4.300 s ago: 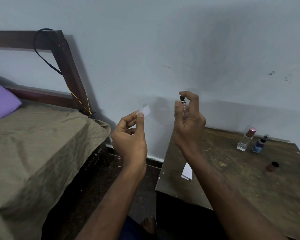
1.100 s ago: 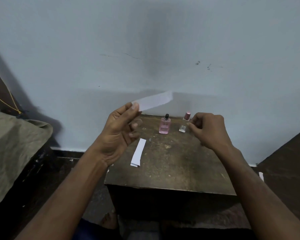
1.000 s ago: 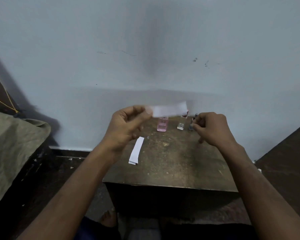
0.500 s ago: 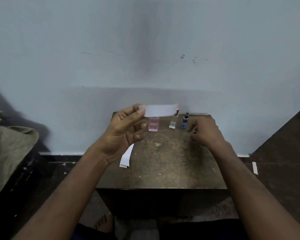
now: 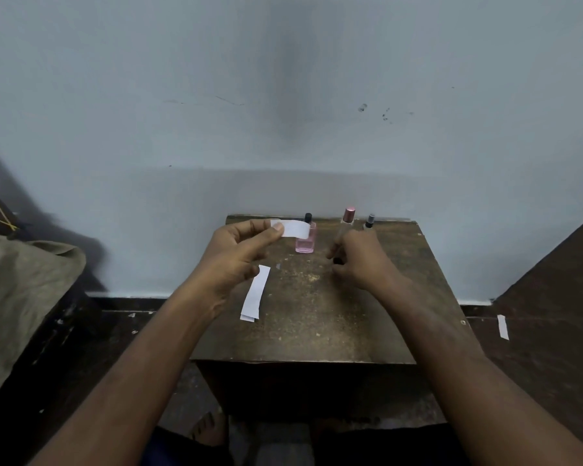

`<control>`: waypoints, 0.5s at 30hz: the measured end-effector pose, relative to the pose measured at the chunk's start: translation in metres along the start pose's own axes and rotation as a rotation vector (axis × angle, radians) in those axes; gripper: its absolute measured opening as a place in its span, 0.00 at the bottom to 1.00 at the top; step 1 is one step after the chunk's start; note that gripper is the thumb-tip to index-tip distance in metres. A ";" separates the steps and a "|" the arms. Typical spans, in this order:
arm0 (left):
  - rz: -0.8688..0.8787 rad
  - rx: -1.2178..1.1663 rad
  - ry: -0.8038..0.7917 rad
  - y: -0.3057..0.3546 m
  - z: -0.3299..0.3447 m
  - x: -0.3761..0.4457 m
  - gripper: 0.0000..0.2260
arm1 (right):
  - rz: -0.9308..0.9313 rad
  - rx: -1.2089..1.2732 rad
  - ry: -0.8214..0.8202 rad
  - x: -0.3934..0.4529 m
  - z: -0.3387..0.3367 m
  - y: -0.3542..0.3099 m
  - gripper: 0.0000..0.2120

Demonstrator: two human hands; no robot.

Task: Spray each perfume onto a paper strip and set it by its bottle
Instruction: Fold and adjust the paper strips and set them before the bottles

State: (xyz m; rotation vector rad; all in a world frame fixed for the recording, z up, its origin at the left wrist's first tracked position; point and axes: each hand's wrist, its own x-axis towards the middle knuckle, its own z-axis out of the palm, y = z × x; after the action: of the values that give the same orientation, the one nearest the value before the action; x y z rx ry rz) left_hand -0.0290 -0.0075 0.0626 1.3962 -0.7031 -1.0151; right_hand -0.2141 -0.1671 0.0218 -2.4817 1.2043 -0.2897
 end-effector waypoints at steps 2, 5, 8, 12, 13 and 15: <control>-0.013 -0.011 0.019 0.001 0.000 0.000 0.04 | -0.038 0.012 0.008 0.001 0.005 -0.010 0.09; 0.050 0.027 0.023 0.004 0.003 -0.002 0.04 | -0.032 -0.014 -0.009 0.002 0.002 -0.013 0.13; 0.149 0.139 -0.015 0.001 0.001 -0.003 0.04 | -0.024 -0.108 0.026 -0.003 -0.014 -0.013 0.16; 0.233 0.340 -0.186 0.002 0.000 -0.006 0.05 | -0.115 0.218 0.303 -0.024 -0.032 -0.026 0.09; 0.257 0.375 -0.218 0.003 0.002 -0.007 0.05 | -0.126 0.392 0.266 -0.030 -0.034 -0.033 0.09; 0.311 0.424 -0.219 0.003 0.007 -0.009 0.04 | -0.139 0.662 0.080 -0.038 -0.034 -0.047 0.15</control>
State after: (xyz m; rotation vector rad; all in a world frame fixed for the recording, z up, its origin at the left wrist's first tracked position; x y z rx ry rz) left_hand -0.0389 -0.0033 0.0677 1.4826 -1.3139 -0.8041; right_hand -0.2158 -0.1184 0.0710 -1.9794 0.7880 -0.7032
